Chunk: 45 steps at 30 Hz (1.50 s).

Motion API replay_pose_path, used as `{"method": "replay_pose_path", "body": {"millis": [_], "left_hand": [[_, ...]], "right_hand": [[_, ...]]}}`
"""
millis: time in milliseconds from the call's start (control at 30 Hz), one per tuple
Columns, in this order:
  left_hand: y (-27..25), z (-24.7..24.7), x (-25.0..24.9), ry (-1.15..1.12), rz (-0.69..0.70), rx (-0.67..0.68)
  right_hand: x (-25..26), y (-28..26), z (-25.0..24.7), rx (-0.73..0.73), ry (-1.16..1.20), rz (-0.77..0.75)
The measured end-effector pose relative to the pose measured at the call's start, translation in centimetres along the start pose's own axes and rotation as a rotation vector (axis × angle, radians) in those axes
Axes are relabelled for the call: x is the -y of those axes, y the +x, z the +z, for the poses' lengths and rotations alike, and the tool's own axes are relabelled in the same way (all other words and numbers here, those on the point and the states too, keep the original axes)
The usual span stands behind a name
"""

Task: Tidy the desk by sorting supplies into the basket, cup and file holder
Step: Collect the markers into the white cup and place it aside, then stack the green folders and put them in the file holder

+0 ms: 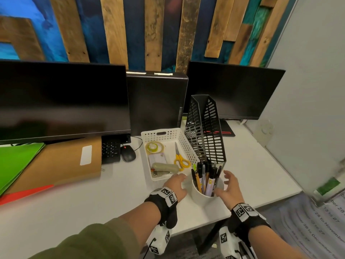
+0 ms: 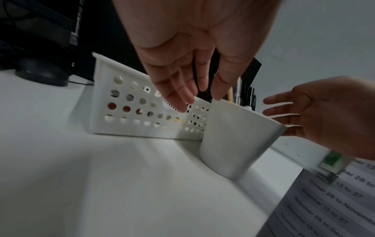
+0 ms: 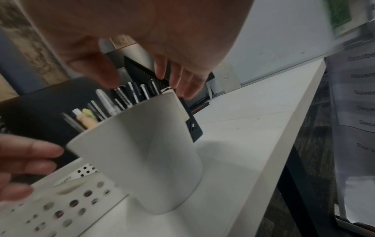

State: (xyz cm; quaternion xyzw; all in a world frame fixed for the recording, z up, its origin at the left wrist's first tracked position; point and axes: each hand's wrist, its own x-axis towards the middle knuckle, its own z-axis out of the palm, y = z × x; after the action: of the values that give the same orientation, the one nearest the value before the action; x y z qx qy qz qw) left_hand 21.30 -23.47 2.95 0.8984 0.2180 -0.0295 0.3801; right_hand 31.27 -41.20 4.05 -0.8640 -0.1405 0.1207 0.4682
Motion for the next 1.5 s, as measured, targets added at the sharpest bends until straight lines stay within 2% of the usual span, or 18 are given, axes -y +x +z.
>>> {"method": "replay_pose_path", "body": {"millis": [67,133,367,467,733,867,1100,1300,1500], "left_hand": [[-0.6,-0.8,0.5,0.003,0.034,-0.051],[-1.3,-1.9,1.5,0.016,0.065,-0.096],[-4.3,-6.7,5.5,0.064,0.104,-0.234],[-5.8,-8.9,7.9,0.094,0.082,-0.284],[-10.6,-14.7,15.4,0.095,-0.048,-0.368],[-12.7,-17.2,20.4,0.096,-0.106,-0.381],[-16.5,-20.7,28.6,0.147,-0.271,-0.370],[-18.0,-22.1,31.9,0.184,-0.377,-0.407],[-18.2,-24.2,33.1,0.157,-0.490,-0.512]], "right_hand": [[0.7,-0.5,0.4,-0.136,0.000,-0.042],[2.1,-1.4,1.5,-0.151,0.003,-0.092],[7.9,-4.1,8.5,0.035,-0.087,-0.279],[10.3,-5.3,12.3,0.112,-0.055,-0.301],[14.7,-8.6,21.5,0.300,0.033,-0.227],[15.8,-9.9,25.5,0.414,0.000,-0.191],[17.3,-12.2,32.4,0.505,-0.036,-0.165],[19.3,-13.4,36.1,0.612,-0.006,-0.177],[21.8,-11.7,38.5,0.694,-0.013,-0.290]]}}
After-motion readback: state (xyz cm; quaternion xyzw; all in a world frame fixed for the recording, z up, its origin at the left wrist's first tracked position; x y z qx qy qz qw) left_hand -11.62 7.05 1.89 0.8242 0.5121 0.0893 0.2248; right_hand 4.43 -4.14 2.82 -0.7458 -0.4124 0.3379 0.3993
